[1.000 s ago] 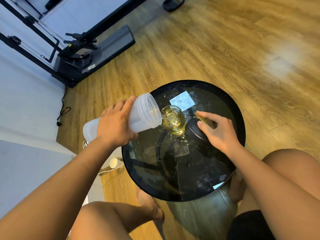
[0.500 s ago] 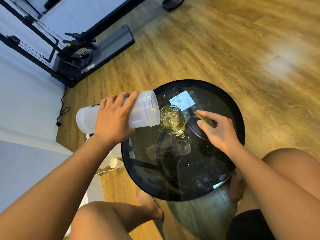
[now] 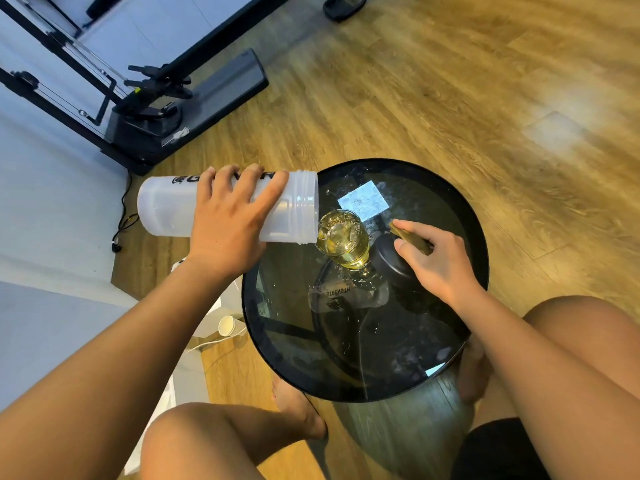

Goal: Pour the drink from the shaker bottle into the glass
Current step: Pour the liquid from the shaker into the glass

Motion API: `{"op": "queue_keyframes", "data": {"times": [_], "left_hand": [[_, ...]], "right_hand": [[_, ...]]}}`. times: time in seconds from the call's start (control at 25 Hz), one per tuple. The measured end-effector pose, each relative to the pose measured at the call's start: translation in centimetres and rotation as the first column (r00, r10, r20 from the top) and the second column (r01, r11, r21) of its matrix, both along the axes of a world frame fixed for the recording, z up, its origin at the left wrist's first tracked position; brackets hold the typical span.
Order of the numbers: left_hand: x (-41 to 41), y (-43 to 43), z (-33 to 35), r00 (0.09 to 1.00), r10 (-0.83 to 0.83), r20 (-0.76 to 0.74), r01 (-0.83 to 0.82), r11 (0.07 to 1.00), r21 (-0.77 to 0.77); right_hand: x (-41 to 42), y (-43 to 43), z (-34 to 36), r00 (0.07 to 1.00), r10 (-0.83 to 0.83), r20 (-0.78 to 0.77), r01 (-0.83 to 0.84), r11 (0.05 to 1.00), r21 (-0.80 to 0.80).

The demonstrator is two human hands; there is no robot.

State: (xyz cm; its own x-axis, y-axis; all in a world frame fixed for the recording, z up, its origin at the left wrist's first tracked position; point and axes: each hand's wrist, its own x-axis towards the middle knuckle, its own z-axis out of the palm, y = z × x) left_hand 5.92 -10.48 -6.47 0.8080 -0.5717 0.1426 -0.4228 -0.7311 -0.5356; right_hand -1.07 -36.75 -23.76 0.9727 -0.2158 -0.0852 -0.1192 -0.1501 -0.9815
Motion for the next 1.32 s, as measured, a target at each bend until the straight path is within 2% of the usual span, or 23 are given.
{"op": "queue_keyframes", "data": {"times": [0.28,0.68,1.08,1.32], "left_hand": [[0.4,-0.3,0.6,0.996,-0.079,0.041,0.078,0.997,0.024],[0.8,-0.6,1.3,0.994,-0.092,0.056,0.090,0.995,0.030],[1.4,-0.7,2.1,0.982,-0.135,0.133,0.133,0.991,0.027],[1.1,-0.8,1.6,0.984,-0.144,0.105,0.143,0.990,0.020]], "right_hand": [[0.0,0.0,0.0,1.000,0.002,-0.004,-0.002,1.000,-0.010],[0.0,0.0,0.1,1.000,0.017,-0.003,-0.017,1.000,-0.010],[0.0,0.0,-0.1,1.000,0.013,0.004,-0.013,1.000,-0.029],[0.0,0.0,-0.2,1.000,0.015,0.002,-0.014,1.000,-0.023]]}}
